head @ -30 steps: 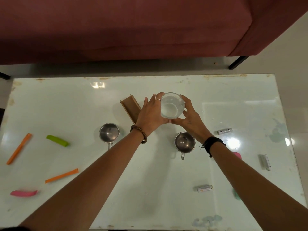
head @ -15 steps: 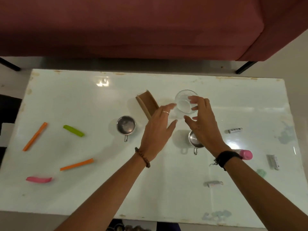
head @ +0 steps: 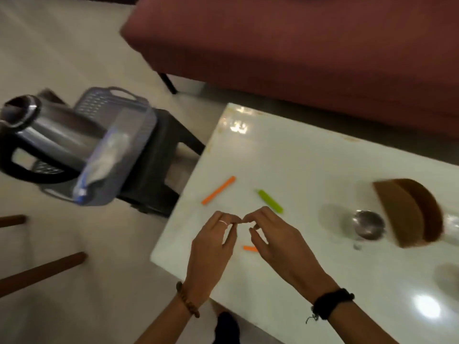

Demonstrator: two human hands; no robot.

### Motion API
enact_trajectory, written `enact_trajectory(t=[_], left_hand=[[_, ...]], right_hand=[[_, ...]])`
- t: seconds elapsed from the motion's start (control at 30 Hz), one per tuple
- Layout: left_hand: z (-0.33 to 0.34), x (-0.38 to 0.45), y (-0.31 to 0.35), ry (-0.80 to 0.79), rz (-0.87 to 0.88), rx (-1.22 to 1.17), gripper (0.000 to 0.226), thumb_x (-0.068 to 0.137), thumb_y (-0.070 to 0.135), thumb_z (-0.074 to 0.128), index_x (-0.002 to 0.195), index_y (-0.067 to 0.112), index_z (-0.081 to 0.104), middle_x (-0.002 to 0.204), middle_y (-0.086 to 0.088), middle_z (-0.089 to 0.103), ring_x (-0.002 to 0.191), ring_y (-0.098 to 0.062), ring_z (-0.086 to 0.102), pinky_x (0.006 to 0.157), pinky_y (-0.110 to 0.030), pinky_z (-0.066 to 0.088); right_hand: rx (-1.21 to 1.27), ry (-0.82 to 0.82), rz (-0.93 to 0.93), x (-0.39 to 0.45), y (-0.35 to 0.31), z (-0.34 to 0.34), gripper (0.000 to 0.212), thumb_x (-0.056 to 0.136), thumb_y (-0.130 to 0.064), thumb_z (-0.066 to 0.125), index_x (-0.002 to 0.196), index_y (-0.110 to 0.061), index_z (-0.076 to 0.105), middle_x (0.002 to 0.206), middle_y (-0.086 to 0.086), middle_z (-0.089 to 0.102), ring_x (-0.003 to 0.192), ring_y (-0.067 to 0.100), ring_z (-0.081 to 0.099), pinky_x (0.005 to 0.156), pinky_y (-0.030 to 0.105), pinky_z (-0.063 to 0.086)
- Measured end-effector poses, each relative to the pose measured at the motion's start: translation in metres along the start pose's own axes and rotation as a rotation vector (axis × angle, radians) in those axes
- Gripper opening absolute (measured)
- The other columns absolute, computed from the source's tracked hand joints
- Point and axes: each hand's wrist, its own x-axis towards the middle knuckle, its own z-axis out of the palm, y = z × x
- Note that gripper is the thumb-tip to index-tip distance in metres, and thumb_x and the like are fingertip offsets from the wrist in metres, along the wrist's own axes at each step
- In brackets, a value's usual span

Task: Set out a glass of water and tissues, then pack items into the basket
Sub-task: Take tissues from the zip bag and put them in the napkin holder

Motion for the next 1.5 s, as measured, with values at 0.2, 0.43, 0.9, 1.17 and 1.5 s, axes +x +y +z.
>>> enact_trajectory(t=[0.2,0.43,0.9,1.17,1.5], left_hand=[[-0.111,0.035,-0.111,0.227,0.019,0.244,0.046,0.080,0.006,0.067,0.124,0.004,0.053,0.138,-0.015,0.046,0.133,-0.027,0.036,0.110,-0.035,0.031],[-0.184,0.079,-0.196,0.375,-0.093,0.515,0.077,0.073,0.021,0.076,0.136,0.004,0.036,0.140,-0.025,0.042,0.133,-0.038,0.036,0.110,-0.051,0.030],[-0.221,0.092,-0.173,0.565,0.067,-0.056,0.015,0.089,0.007,0.057,0.100,0.007,0.068,0.093,0.005,0.065,0.089,0.000,0.058,0.078,-0.001,0.044],[-0.195,0.096,-0.189,-0.029,-0.313,0.164,0.065,0.082,0.033,0.066,0.139,0.023,0.036,0.135,-0.007,0.052,0.120,-0.026,0.053,0.094,-0.040,0.048],[-0.225,0.102,-0.195,0.392,-0.187,0.028,0.029,0.092,0.009,0.053,0.120,0.002,0.059,0.110,-0.018,0.067,0.093,-0.016,0.059,0.085,-0.024,0.049]], right_hand=[[-0.042,-0.159,-0.198,0.125,-0.093,0.071,0.051,0.091,-0.019,0.054,0.138,-0.021,0.034,0.145,0.001,0.037,0.128,0.015,0.040,0.099,0.020,0.034],[-0.280,-0.059,-0.385,0.232,-0.157,0.120,0.090,0.073,-0.011,0.072,0.146,-0.020,0.020,0.156,0.015,0.015,0.139,0.032,0.026,0.115,0.049,0.020],[-0.345,0.391,-0.475,0.221,-0.165,0.079,0.022,0.090,-0.024,0.050,0.087,-0.009,0.067,0.102,0.008,0.070,0.115,0.028,0.057,0.109,0.053,0.012],[-0.394,0.027,-0.468,0.211,-0.175,0.080,0.044,0.086,-0.011,0.063,0.128,-0.015,0.051,0.142,0.010,0.046,0.137,0.026,0.034,0.116,0.054,0.011],[-0.577,0.044,-0.456,0.276,-0.206,0.122,0.029,0.091,-0.015,0.055,0.120,-0.016,0.056,0.130,0.008,0.058,0.137,0.023,0.034,0.115,0.059,0.001]])
